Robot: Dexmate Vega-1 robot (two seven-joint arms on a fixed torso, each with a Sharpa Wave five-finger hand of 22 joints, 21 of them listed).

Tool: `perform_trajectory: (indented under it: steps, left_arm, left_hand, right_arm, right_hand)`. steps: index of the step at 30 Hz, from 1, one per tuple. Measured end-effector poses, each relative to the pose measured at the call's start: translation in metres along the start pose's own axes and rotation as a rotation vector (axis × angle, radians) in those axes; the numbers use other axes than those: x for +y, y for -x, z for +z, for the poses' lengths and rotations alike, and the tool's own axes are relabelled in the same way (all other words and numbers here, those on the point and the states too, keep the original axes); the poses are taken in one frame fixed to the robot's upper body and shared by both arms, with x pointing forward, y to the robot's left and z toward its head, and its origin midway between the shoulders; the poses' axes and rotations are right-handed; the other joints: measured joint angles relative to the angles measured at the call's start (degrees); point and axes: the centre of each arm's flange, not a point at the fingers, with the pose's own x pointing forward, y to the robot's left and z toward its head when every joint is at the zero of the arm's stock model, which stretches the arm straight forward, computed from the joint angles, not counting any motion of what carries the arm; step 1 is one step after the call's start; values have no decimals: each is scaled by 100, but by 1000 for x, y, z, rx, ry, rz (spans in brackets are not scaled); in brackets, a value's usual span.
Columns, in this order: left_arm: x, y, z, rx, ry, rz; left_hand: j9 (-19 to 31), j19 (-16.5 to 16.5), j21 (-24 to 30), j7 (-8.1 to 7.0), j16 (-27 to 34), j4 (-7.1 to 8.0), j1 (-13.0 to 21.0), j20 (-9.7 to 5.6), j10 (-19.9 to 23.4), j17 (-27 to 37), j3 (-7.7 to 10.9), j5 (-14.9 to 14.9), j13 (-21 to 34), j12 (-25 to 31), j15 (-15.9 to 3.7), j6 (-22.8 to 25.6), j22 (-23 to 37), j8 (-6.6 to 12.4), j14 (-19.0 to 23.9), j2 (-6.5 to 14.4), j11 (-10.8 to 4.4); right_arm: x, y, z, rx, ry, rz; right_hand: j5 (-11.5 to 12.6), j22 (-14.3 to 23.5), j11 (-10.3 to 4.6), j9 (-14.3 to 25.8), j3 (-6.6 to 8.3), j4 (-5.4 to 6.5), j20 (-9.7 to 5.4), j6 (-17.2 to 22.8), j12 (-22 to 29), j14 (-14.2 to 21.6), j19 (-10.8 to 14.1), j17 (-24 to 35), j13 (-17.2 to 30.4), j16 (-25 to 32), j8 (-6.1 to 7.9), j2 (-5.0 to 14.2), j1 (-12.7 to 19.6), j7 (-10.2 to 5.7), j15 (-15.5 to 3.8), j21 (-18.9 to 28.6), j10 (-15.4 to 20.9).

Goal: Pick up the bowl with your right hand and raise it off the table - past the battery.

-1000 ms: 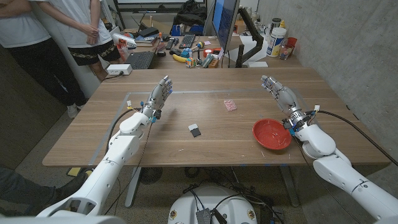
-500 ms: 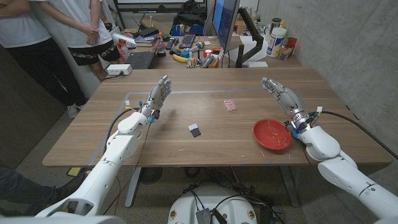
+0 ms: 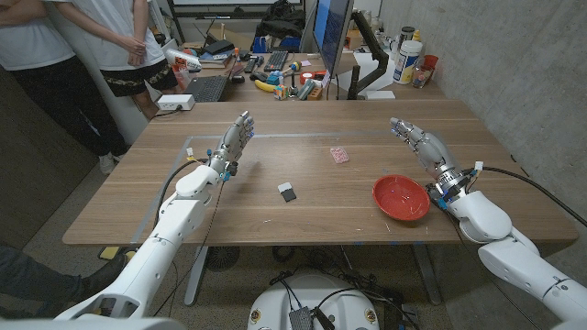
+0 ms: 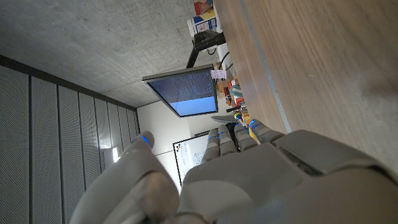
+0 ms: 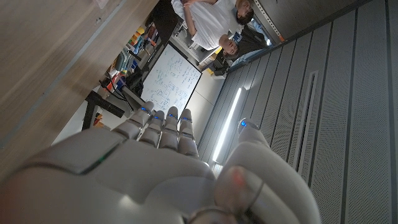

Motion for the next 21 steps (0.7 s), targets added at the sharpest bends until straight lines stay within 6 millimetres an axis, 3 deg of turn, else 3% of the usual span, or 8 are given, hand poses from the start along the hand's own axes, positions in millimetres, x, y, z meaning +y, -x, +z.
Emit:
perform_trajectory:
  steps: [21]
  left_arm:
    - [-4, -5, 2, -1, -7, 0]
  left_hand:
    - [0, 146, 28, -20, 14, -1, 0, -21, 21, 0, -47, 0, 0, 0, -31, 20, 29, 0, 72, 0, -64]
  right_arm:
    - [-1, 21, 6, -12, 81, 14]
  right_hand:
    - [0, 0, 0, 0, 18, -65, 21, 0, 0, 0, 20, 0, 0, 0, 0, -37, 99, 0, 0, -41, 0]
